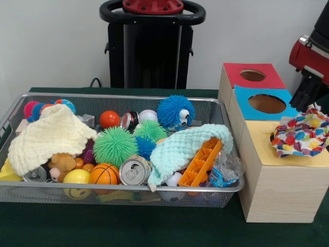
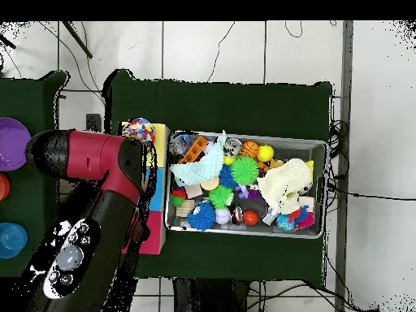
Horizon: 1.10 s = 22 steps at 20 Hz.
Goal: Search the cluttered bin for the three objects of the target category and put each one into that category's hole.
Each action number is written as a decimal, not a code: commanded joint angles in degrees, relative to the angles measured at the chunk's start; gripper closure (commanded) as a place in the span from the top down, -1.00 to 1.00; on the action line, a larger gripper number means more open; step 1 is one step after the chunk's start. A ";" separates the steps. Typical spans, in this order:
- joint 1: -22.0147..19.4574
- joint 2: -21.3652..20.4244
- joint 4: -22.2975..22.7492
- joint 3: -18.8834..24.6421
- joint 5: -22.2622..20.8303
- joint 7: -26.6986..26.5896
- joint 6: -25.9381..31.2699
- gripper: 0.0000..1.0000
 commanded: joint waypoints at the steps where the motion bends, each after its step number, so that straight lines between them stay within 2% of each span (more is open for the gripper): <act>1: -1.89 -1.41 3.87 3.62 -1.08 11.42 6.86 -1.00; 22: -3.11 -1.70 3.48 4.54 -1.58 9.99 6.84 -1.00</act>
